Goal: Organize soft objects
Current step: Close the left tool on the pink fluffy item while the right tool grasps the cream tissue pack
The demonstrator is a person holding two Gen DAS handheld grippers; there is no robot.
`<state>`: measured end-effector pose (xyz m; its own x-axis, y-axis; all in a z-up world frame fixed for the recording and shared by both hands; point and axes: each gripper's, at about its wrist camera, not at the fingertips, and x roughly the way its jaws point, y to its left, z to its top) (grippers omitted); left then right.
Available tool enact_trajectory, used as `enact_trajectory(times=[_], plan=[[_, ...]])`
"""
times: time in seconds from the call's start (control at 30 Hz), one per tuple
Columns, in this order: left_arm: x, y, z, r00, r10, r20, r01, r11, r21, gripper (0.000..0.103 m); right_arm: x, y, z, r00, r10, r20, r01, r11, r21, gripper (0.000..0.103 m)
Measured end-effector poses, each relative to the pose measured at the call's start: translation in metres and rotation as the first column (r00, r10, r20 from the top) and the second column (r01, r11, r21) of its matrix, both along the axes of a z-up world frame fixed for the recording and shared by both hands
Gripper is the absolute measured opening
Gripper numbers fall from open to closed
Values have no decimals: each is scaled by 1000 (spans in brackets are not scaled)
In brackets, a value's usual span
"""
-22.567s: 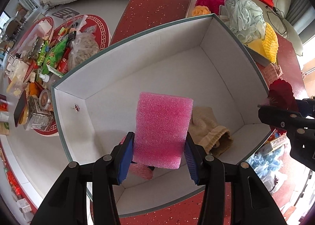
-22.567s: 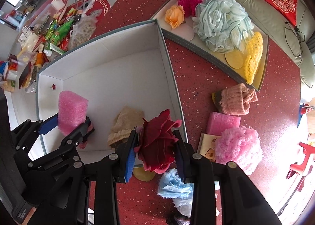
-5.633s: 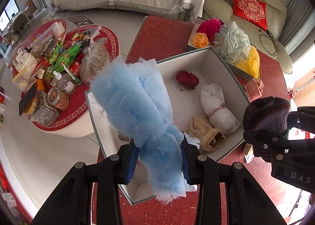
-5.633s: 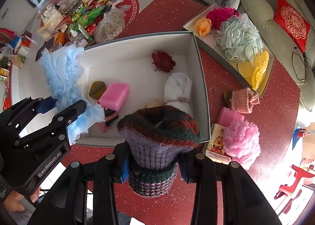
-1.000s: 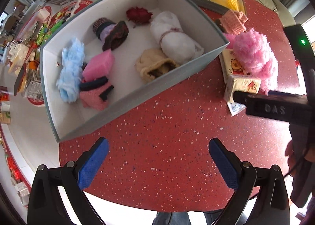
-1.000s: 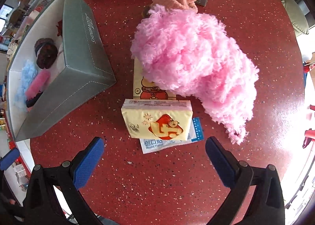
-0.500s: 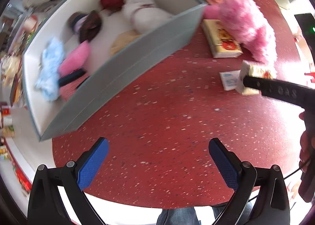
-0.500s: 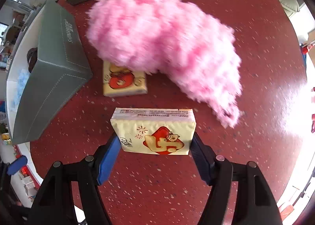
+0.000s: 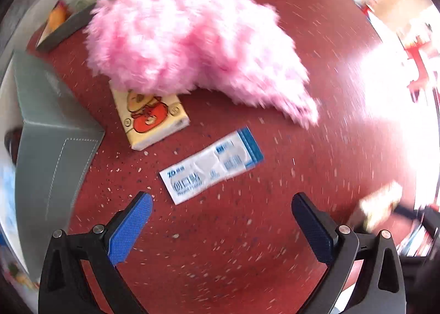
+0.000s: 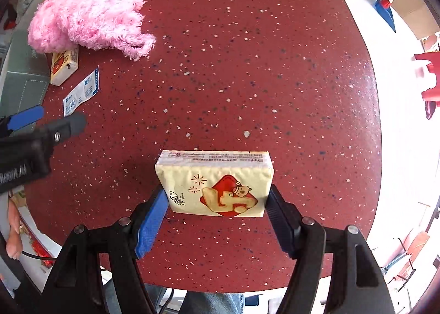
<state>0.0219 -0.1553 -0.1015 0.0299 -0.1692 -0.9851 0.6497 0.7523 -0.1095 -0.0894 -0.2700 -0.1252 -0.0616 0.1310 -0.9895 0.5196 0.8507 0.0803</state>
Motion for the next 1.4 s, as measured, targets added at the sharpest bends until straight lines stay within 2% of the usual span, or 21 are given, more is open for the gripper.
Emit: enact_trajectory(times=[0.07,0.1,0.13,0.2,0.37,0.43,0.53,0.67,0.77,0.87,0.97,1.03,1.07,1.1,1.13,1.17,1.2,1.23,1.3,1.37,1.4], plan=[[15,3,1,989,147,-28,-147,989,-17,102,-14,-11,3,1000,-14,11,14,1000,1,74],[23,8,3,974,222,-42,-223,974,-30,102,-15,-17,3,1000,-22,17,21,1000,6,74],[30,13,5,947,319,-31,-319,948,-17,102,-19,-26,-2,1000,-24,19,24,1000,11,74],[43,20,5,914,403,-44,-404,915,-16,102,-22,-30,-1,1000,-22,22,22,1000,21,74],[73,18,-9,895,444,-34,-443,896,36,102,-14,-41,-2,999,-21,39,19,999,39,75],[82,16,-15,877,474,-82,-469,881,67,102,-13,-46,0,999,-23,48,20,999,46,75],[76,22,-5,855,508,-99,-508,861,34,102,-12,-47,7,998,-22,52,19,998,56,75],[45,10,29,861,509,-29,-509,859,-56,102,-26,-54,12,998,-34,55,30,998,63,75],[53,-3,38,833,548,-77,-553,826,-106,102,-30,-63,14,997,-44,60,41,997,60,75],[76,-18,31,782,613,-112,-622,778,-85,102,-35,-71,18,996,-58,67,54,997,60,75],[98,-31,24,765,633,-117,-642,765,-57,102,-39,-78,23,995,-72,73,68,996,63,75],[107,-43,18,763,637,-107,-644,764,-39,101,-42,-82,26,994,-84,76,79,994,70,75],[109,-44,16,764,636,-102,-643,765,-42,94,-46,-83,26,993,-90,77,84,994,72,75],[113,-49,14,769,633,-95,-638,768,-48,84,-47,-85,27,992,-96,79,90,993,75,75],[115,-51,13,774,627,-89,-632,773,-53,61,-49,-87,29,992,-99,79,93,993,77,75],[116,-53,9,787,610,-93,-616,786,-50,54,-51,-89,31,991,-102,82,96,992,77,75],[114,-56,6,796,596,-104,-602,797,-46,54,-53,-90,34,991,-105,85,99,992,75,75],[114,-57,4,810,577,-107,-583,811,-43,46,-54,-92,35,991,-106,87,100,992,74,75],[111,-58,6,844,531,-83,-536,842,-65,44,-57,-96,38,990,-110,88,104,992,71,75],[105,-63,10,875,483,-22,-483,876,13,41,-58,-99,40,990,-114,89,108,992,68,75],[101,-66,14,901,433,-4,-433,901,4,41,-58,-98,43,989,-114,90,108,992,66,75]])
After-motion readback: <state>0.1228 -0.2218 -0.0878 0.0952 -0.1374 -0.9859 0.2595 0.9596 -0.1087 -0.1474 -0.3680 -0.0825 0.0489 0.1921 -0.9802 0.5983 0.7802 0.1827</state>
